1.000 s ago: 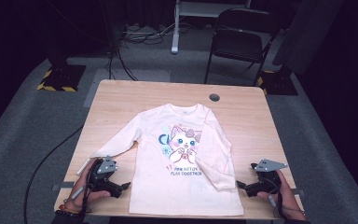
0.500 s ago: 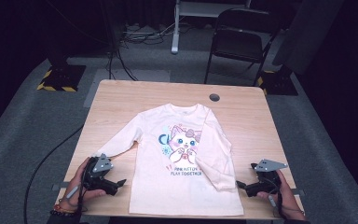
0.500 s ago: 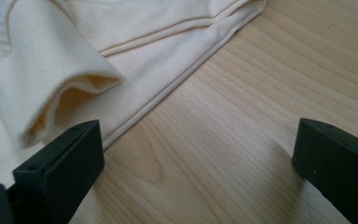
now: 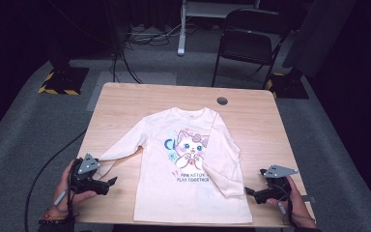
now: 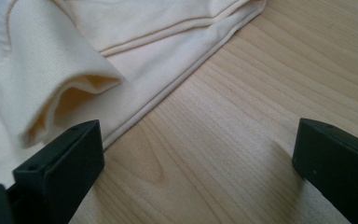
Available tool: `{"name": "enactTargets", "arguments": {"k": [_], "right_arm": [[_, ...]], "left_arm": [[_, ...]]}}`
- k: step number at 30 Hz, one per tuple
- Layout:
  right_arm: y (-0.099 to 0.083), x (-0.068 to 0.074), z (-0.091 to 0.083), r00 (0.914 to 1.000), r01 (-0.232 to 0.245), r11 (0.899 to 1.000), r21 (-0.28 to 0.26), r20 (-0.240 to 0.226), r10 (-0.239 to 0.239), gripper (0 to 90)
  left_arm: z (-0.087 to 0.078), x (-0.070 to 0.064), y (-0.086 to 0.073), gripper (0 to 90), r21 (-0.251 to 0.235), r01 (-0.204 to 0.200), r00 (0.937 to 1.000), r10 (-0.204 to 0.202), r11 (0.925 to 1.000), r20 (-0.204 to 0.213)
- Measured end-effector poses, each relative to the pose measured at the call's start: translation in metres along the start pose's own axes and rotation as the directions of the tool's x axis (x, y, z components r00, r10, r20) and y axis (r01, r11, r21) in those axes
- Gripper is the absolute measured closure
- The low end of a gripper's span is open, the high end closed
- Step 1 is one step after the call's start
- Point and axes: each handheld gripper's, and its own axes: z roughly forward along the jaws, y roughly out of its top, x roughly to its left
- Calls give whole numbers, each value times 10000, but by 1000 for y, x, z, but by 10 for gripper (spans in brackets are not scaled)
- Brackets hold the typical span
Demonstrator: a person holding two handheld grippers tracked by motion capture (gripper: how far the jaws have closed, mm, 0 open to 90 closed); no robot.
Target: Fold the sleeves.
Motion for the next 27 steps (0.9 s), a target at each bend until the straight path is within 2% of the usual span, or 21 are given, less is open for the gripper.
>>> {"name": "enactTargets", "arguments": {"k": [3,8,11,15,17,20,27], "right_arm": [[0,0,0,10000,1,10000,2,-4,-1,19],[0,0,0,10000,1,10000,2,-3,-1,19],[0,0,0,10000,-1,10000,2,-3,1,19],[0,0,0,10000,-1,10000,1,-5,1,19],[0,0,0,10000,-1,10000,1,-3,1,19],[0,0,0,10000,1,10000,0,-4,-1,19],[0,0,0,10000,4,10000,0,-5,-4,19]], "left_arm": [[-5,4,-2,29,-294,198,9998,-198,9994,-18],[-9,8,-3,28,-244,219,9991,-228,9995,-349],[-10,12,-5,27,-242,556,9962,-571,9982,-653],[-11,17,-9,27,-243,992,9915,-1008,9948,-816],[-10,18,-10,32,-196,1044,9924,-1054,9943,-642],[-6,18,-12,34,71,1082,9919,-1075,9941,-679],[-2,19,-14,36,187,1256,9905,-1243,9919,-587]]}}
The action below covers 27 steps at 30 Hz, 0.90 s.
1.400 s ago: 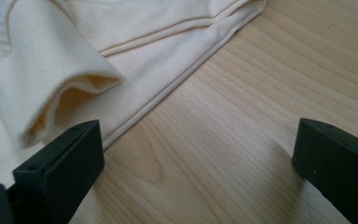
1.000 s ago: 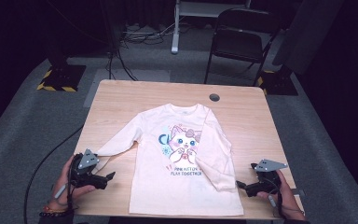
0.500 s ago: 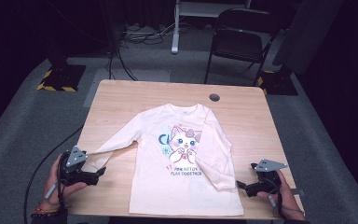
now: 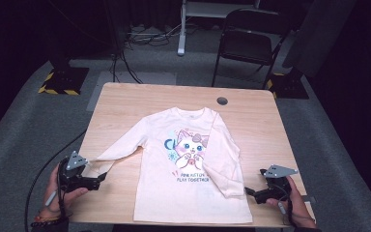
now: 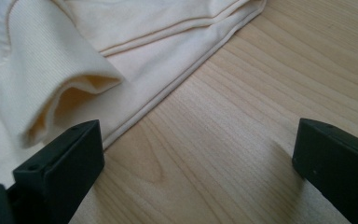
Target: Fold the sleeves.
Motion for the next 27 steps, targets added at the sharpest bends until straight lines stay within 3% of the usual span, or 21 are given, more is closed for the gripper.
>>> {"name": "enactTargets", "arguments": {"k": [5,10,12,18,20,27], "right_arm": [[0,0,0,10000,-3,10000,1,1,3,19],[0,0,0,10000,-2,10000,0,2,2,19],[0,0,0,10000,-5,10000,-1,6,5,19],[0,0,0,10000,-4,10000,-1,5,4,19],[0,0,0,10000,-1,10000,0,1,1,19],[0,0,0,10000,-8,10000,-7,0,8,19]], "left_arm": [[6,-1,-2,44,190,87,9998,-90,9998,155],[11,-5,-4,176,345,-66,9999,63,9994,79],[12,-7,-4,263,402,-159,9999,161,9991,-35],[7,-10,-1,641,-147,-318,9993,315,9994,-212],[7,-13,0,701,-211,-288,9988,279,9994,-396],[6,-18,9,740,-792,-16,9954,-60,9969,-957]]}}
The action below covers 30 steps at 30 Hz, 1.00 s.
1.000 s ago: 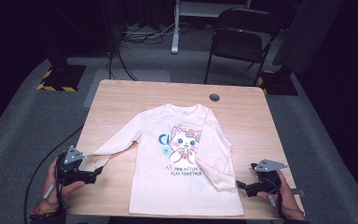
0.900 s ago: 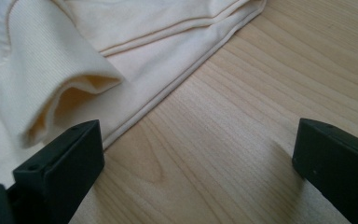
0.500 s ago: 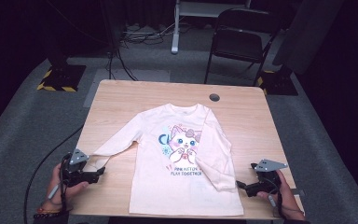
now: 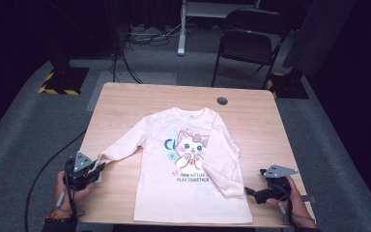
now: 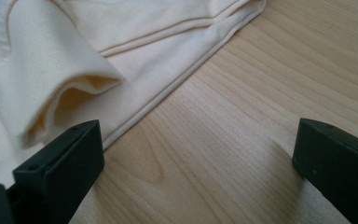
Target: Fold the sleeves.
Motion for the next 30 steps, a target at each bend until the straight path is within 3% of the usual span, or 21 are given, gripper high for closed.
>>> {"name": "enactTargets", "arguments": {"k": [11,20,30], "right_arm": [[0,0,0,10000,-2,10000,-1,7,2,19],[0,0,0,10000,-5,10000,0,12,5,19],[0,0,0,10000,-5,10000,-1,13,5,19]], "left_arm": [[-2,-9,22,743,-366,123,9993,-110,9993,350],[-2,-25,39,745,-662,-359,9975,397,9972,581],[3,-45,55,746,-772,-960,9885,1041,9924,1093]]}}
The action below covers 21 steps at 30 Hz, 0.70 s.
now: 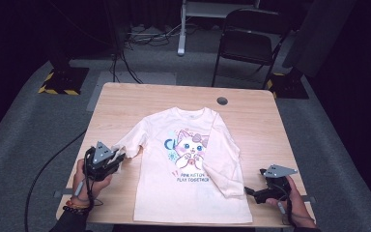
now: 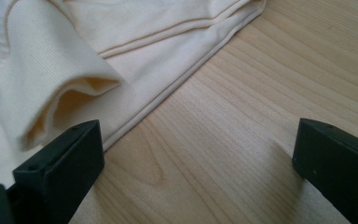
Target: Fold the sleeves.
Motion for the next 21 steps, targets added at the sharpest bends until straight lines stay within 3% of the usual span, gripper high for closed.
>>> {"name": "enactTargets", "arguments": {"k": [7,10,16,21], "right_arm": [[0,0,0,10000,0,10000,1,1,0,19],[0,0,0,10000,0,10000,-1,0,0,19],[0,0,0,10000,2,10000,-2,0,-2,19],[0,0,0,10000,-1,10000,-1,0,1,19]], "left_arm": [[4,-13,11,748,-157,-314,9981,321,9994,518],[7,-21,15,752,-205,-572,9931,590,9982,1011],[15,-43,26,763,-161,-1497,9722,1502,9886,1799],[23,-60,33,766,-221,-1963,9528,1960,9803,2319]]}}
